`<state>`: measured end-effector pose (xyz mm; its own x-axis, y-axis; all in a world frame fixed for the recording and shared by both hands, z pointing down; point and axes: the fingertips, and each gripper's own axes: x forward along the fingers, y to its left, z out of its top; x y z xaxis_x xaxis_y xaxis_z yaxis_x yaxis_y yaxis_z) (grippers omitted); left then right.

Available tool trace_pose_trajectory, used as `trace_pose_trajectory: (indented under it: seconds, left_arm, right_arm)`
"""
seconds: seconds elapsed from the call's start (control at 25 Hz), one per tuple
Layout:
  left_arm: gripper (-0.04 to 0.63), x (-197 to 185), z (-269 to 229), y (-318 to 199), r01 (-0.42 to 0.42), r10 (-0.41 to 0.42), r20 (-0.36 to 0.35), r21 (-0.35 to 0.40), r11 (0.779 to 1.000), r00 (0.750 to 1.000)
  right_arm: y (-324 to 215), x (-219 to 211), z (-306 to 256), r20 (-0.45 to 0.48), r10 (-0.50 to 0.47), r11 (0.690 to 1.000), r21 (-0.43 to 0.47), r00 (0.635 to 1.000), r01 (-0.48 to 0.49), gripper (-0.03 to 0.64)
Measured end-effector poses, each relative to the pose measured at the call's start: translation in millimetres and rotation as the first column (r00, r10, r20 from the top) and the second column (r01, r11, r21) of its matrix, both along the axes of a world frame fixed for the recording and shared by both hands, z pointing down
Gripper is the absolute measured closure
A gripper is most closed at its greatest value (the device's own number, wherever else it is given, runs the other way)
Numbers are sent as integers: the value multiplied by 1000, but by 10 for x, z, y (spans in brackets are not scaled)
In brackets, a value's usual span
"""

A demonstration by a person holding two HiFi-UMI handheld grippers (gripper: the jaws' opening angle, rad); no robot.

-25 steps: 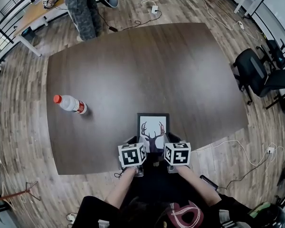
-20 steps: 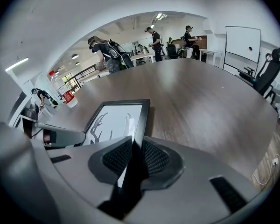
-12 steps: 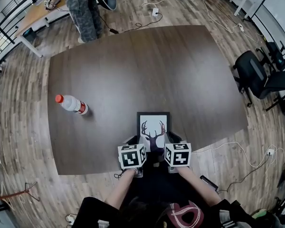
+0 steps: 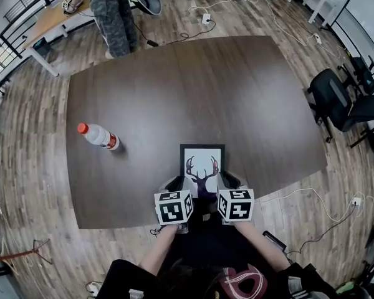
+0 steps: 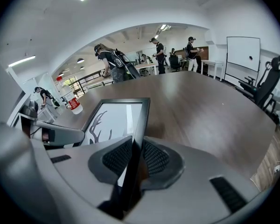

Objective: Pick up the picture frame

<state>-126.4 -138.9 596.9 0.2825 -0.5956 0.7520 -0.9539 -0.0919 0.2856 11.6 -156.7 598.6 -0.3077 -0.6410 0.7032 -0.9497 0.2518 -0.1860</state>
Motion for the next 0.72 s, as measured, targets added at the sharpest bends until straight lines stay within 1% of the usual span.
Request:
trace_pose_trajectory:
  seconds: [0.2, 0.52, 0.72]
  left_arm:
    - [519, -106, -197, -32, 15, -16, 13, 50, 999, 1000]
    - [518, -209, -470, -57, 36, -38, 17, 126, 991, 999]
    - [518, -179, -569, -93, 36, -38, 12, 158, 987, 999]
  right_arm:
    - [-48, -103, -167, 31, 0, 1000, 28, 1000, -1, 538]
    - [-95, -208, -450, 36, -24, 993, 115, 999, 20, 538]
    - [-124, -179, -576, 29, -27, 987, 159, 999, 22, 538]
